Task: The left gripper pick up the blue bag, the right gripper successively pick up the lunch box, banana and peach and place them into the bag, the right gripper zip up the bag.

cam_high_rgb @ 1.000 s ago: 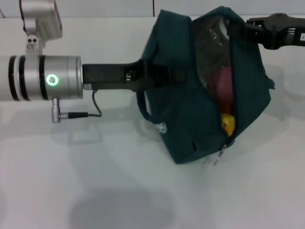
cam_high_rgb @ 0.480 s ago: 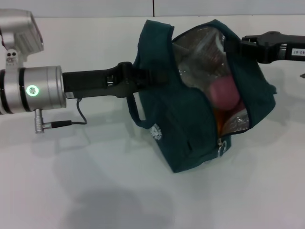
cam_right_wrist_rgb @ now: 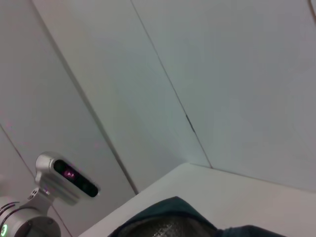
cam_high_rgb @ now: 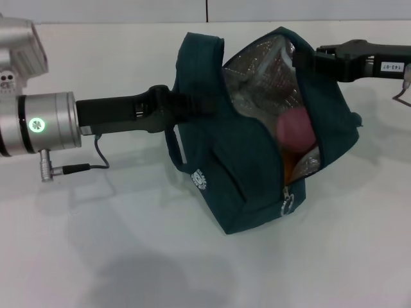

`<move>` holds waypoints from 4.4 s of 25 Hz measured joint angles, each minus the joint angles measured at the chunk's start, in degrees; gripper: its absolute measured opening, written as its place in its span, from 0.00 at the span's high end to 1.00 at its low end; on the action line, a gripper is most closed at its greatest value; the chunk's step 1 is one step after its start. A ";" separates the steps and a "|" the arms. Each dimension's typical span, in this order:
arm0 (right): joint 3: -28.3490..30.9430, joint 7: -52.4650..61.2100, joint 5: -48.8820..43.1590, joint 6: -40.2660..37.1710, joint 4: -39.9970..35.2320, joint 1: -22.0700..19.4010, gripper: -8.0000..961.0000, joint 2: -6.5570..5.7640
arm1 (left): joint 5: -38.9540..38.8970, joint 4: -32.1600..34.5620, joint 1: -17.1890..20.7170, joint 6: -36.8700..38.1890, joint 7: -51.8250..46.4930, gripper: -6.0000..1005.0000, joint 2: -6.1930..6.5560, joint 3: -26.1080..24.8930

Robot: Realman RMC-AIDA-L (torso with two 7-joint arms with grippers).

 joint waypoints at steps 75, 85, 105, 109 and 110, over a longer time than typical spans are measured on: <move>-10.44 -41.52 0.79 -6.23 18.65 -9.18 0.23 1.27 | -0.90 0.01 3.48 -0.87 -0.51 0.94 1.74 -1.39; -10.53 -43.65 2.69 -5.73 23.85 -6.12 0.23 1.36 | -0.90 -0.11 3.48 -0.74 -0.42 0.93 1.47 -1.41; -23.83 -44.47 13.91 -4.46 25.29 -5.45 0.25 1.31 | -0.88 -0.28 3.56 -0.74 -0.32 0.93 1.23 -1.40; -24.22 -44.47 14.38 -3.46 25.31 -5.48 0.25 1.31 | -0.76 -0.32 3.63 -0.74 -0.32 0.93 1.20 -1.39; -24.46 -44.42 14.50 -3.34 25.31 -5.48 0.25 1.31 | -0.75 -0.34 3.64 -0.74 -0.32 0.93 1.18 -1.38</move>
